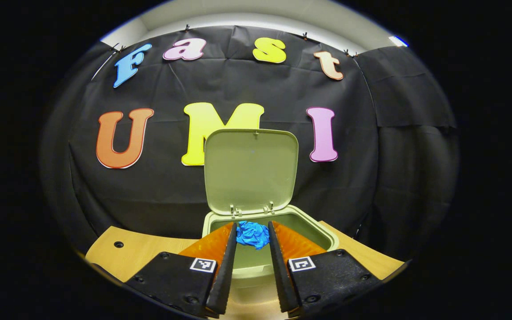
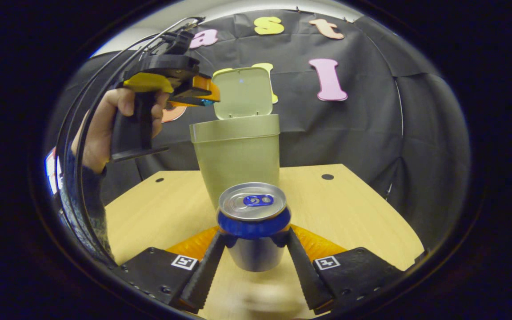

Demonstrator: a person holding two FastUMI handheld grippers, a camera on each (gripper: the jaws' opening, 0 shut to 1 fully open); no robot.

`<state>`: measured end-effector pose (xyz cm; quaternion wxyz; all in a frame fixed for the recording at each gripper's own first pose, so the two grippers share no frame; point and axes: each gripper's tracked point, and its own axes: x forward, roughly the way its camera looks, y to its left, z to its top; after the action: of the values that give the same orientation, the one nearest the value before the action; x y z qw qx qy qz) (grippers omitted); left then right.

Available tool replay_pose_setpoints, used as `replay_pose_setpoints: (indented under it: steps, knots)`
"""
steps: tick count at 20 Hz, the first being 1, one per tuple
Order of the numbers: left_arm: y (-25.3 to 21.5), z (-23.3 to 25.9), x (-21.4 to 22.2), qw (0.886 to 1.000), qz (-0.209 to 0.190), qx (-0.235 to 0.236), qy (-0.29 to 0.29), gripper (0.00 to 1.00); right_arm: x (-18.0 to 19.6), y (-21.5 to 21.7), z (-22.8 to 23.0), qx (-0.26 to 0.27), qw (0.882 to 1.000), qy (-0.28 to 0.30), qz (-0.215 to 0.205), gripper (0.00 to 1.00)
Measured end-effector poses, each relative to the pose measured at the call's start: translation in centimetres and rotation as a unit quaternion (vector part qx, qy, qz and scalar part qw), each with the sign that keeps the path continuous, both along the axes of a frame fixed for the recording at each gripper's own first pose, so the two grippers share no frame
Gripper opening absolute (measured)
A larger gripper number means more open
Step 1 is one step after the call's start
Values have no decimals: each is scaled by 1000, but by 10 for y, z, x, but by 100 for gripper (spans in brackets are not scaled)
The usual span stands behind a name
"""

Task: Press the lid of the desktop garbage bin to open it, pick up the crumpled paper on the desktop and throw it into the bin, then pick up the pop can on the desktop and drop it into the bin, and finally close the garbage bin lid.

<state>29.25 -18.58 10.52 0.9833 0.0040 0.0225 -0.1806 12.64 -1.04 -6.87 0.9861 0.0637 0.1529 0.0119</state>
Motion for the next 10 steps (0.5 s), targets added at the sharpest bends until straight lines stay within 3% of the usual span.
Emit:
replay_pose_setpoints:
  steps: [7, 10]
  knots:
    - [-14, -4, 25, 1000, -7, 8, -1, 45, 4, 1, -6, 1, 1000, 15, -12, 81]
    - [-14, -4, 21, 1000, -6, 1, 4, 54, 8, -3, -15, 0, 1000, 26, -16, 80]
